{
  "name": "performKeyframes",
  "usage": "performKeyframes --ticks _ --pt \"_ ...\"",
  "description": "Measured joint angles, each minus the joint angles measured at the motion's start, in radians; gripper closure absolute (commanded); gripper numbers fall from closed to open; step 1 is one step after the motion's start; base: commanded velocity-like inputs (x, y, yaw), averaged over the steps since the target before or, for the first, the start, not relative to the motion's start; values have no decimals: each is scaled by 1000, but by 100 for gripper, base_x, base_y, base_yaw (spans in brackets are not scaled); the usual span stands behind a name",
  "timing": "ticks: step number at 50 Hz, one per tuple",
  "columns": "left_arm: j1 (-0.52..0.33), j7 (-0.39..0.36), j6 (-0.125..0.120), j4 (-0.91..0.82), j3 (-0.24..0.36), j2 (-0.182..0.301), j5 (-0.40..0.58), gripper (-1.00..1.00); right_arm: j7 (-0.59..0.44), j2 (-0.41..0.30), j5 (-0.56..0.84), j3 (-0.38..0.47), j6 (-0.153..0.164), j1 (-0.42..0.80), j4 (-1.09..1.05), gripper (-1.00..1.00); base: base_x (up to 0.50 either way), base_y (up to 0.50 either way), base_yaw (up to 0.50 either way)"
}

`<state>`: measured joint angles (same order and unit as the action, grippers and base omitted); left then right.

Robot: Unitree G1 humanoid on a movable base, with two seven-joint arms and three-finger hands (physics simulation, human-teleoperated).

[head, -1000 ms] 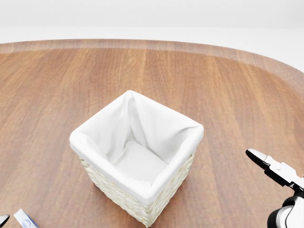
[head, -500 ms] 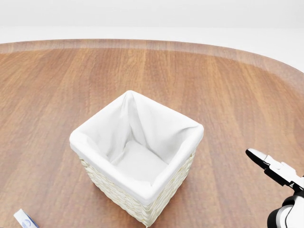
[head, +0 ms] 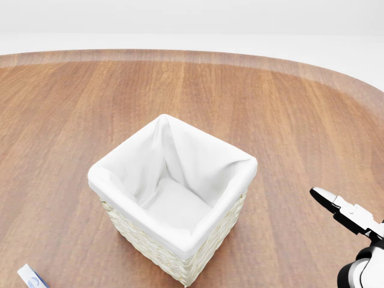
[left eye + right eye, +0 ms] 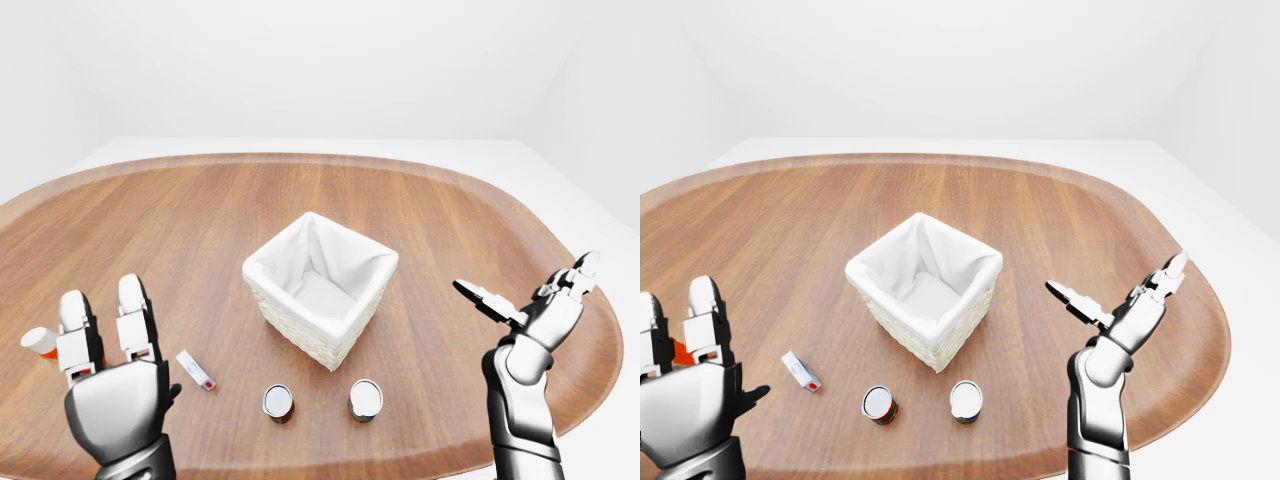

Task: Pick up the alphabet soup and the cream cheese box, and put them in the basket.

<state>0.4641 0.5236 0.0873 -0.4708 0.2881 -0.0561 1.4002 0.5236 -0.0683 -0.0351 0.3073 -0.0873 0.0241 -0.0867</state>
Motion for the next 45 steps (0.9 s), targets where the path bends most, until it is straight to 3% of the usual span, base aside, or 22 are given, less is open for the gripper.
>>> performKeyframes --ticks 27,45 --pt "14 0 0 17 -61 54 160 -100 0 -1 -1 0 0 2 10 -100 0 0 0" --pt "38 0 0 73 -111 103 206 -100 0 -3 1 -1 0 5 18 -100 0 0 0"
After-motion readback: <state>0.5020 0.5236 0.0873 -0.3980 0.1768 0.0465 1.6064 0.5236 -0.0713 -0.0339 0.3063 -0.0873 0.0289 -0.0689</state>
